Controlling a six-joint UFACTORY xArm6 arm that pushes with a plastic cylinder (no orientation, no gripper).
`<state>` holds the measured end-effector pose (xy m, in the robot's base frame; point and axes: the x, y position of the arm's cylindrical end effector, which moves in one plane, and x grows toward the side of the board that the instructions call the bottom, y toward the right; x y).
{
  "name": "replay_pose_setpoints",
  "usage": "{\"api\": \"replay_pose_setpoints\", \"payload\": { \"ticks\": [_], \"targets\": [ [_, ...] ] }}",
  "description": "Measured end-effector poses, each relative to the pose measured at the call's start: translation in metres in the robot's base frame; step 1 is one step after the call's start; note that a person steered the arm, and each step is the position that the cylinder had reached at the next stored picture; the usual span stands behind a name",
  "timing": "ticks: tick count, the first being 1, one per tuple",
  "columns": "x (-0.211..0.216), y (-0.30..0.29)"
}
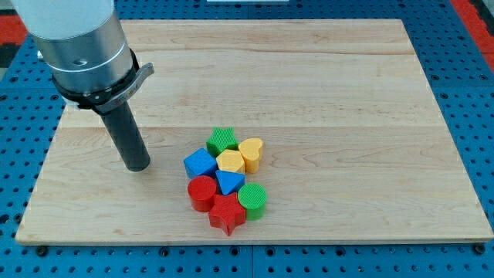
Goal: Place the red circle at the top left
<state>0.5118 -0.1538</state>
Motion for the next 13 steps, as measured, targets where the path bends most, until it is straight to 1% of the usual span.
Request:
{"api": "replay_pose_setpoints", "payload": {
  "ticks": [3,4,5,6,7,8,9,10,11,12,13],
  "targets": [
    [0.002,-0.002],
    [0.028,-0.028],
    [0.076,0.021],
    [0.107,0.118],
    [0.106,0.13],
    [0.098,0.154],
    [0.086,0.166],
    [0.083,0.165],
    [0.085,0.15],
    [0.086,0.11],
    [0.075,0.109]
  ]
}}
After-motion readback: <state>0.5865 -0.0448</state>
